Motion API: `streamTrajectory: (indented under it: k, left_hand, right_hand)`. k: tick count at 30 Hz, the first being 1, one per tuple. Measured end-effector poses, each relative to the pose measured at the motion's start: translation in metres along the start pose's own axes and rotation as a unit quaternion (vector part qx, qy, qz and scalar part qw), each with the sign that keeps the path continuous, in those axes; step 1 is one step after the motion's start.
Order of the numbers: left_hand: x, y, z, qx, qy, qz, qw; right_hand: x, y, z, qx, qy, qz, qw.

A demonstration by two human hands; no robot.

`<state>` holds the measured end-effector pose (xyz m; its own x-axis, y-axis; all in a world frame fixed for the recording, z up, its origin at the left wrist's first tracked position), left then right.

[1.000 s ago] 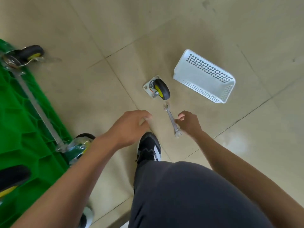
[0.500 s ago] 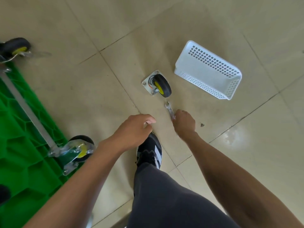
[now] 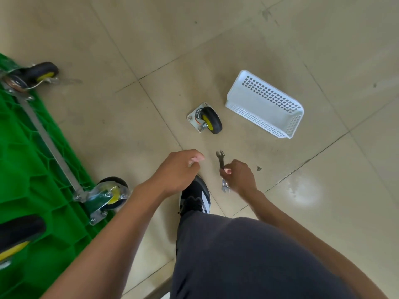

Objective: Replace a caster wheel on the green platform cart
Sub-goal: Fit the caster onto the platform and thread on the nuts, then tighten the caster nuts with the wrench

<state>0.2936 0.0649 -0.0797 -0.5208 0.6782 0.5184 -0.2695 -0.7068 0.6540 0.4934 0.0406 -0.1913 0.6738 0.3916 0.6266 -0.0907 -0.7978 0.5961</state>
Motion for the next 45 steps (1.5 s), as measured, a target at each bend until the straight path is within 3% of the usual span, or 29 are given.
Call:
streamTrajectory:
  k: [3,6,8,12,14,23,30,34,39,45]
  left_hand:
    - [0.013,0.019,0.011,-0.005,0.011,0.024,1.0]
    - [0.025,0.038,0.015,-0.005,0.032,0.046,0.998]
    - [0.036,0.051,0.019,-0.011,0.037,0.066,0.997]
    - [0.065,0.083,0.028,-0.035,0.021,0.111,0.993]
    - [0.086,0.102,0.03,-0.043,0.009,0.145,0.988]
    - [0.194,0.213,0.044,-0.1,-0.073,0.276,0.953]
    - [0.243,0.278,0.02,-0.113,-0.127,0.297,0.94]
    - [0.258,0.307,0.009,-0.114,-0.159,0.313,0.929]
    - [0.272,0.337,-0.028,-0.089,-0.181,0.331,0.922]
    - [0.27,0.36,-0.06,-0.047,-0.213,0.339,0.915]
  right_hand:
    - [0.026,0.024,-0.033,0.018,-0.149,0.028,0.988]
    - [0.048,0.048,-0.075,0.046,-0.299,0.036,0.953]
    - [0.052,0.056,-0.103,0.048,-0.419,-0.005,0.907]
    - [0.066,0.079,-0.164,0.031,-0.636,-0.108,0.764]
    - [0.077,0.093,-0.191,0.042,-0.657,-0.128,0.742]
    - [0.14,0.149,-0.294,0.13,-0.475,-0.131,0.861]
    - [0.172,0.198,-0.352,0.195,-0.285,-0.109,0.932]
    - [0.161,0.227,-0.392,0.253,-0.228,-0.089,0.936]
    - [0.114,0.251,-0.421,0.306,-0.249,-0.071,0.916]
    - [0.047,0.275,-0.405,0.333,-0.264,-0.102,0.899]
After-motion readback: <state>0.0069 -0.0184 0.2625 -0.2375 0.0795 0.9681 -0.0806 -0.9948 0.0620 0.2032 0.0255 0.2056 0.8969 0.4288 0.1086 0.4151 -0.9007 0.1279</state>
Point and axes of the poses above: each hand's wrist, its own y-axis away from the middle knuckle, its own x-axis out of the back of the hand, z = x × y, the point moved 10 cm from there along -y, towards the middle knuckle, and after that the axes turned 15 degrees about -y, right-handed, at the moved point
